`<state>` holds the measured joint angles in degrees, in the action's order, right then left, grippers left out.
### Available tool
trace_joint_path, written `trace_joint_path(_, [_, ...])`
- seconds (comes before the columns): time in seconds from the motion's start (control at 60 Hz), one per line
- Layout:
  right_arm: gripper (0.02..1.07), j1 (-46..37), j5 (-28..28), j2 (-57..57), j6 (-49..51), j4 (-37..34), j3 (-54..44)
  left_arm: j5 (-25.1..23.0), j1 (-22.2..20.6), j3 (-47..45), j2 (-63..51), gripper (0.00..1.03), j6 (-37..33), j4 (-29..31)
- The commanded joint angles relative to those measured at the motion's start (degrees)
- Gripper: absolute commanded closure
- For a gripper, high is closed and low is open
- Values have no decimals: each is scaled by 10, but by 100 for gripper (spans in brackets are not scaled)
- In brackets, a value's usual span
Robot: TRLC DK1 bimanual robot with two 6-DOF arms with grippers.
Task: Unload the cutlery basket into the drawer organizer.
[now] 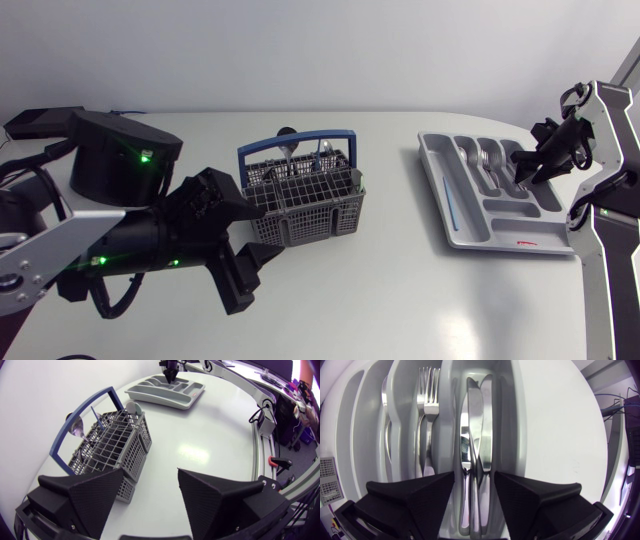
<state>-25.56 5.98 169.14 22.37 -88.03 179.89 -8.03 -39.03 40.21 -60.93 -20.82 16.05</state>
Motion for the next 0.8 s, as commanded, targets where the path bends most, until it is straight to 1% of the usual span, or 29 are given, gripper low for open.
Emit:
trace_joint_path(0.0, [21, 2, 3, 2, -6, -29, 141, 6, -3, 11, 9, 14, 3, 6])
trace_joint_path(0.167, [21, 12, 5, -36, -25, -29, 58, 7, -3, 15, 12, 14, 3, 9])
trace_joint_path(0.233, [17, 13, 7, -55, -36, -29, 21, 7, -5, 17, 16, 14, 5, 12])
trace_joint_path(0.25, [16, 14, 7, -58, -37, -29, 18, 7, -6, 17, 16, 14, 6, 13])
trace_joint_path(0.317, [9, 17, 7, -72, -43, -29, 5, 9, -8, 16, 21, 14, 6, 16])
trace_joint_path(0.367, [7, 19, 7, -84, -46, -29, -2, 10, -8, 15, 26, 14, 6, 18])
trace_joint_path(0.633, [7, 30, 16, -168, -58, -27, -133, 12, -11, 15, 48, 14, 13, 31])
trace_joint_path(0.667, [7, 30, 25, -182, -58, -21, -160, 13, -13, 15, 51, 14, 14, 34])
trace_joint_path(0.717, [7, 30, 54, -216, -58, 8, -233, 13, -17, 15, 54, 14, 16, 35])
trace_joint_path(0.75, [7, 31, 80, -255, -57, 51, -315, 14, -18, 15, 56, 14, 17, 38])
trace_joint_path(0.783, [7, 33, 85, -304, -56, 109, -407, 14, -20, 16, 57, 14, 17, 40])
